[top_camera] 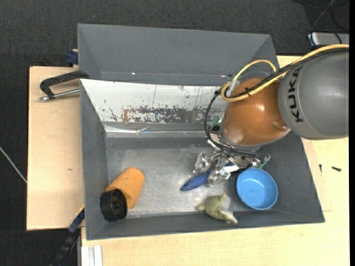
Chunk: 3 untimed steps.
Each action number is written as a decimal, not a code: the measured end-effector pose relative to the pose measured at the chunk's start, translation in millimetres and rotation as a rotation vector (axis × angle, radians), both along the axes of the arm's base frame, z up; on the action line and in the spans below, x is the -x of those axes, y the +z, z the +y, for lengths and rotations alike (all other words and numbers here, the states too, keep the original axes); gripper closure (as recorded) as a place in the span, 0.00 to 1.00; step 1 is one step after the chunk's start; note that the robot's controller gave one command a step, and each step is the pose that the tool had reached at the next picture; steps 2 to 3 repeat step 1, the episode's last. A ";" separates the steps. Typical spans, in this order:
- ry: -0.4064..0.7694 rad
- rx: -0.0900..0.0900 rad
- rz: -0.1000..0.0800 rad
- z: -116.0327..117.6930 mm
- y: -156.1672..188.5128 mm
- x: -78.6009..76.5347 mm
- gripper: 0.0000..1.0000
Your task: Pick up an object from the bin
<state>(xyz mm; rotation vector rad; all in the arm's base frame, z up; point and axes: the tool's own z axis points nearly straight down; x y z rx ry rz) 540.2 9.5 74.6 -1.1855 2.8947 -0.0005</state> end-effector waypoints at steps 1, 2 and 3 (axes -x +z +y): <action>0.030 0.004 0.001 -0.5 157.9 17.0 1.00; 0.030 0.004 0.001 -0.5 157.9 17.0 1.00; 0.030 0.004 0.001 -0.5 157.9 17.0 1.00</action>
Offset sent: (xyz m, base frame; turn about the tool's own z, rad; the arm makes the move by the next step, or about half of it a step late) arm -0.0188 -0.0016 0.1530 -0.0327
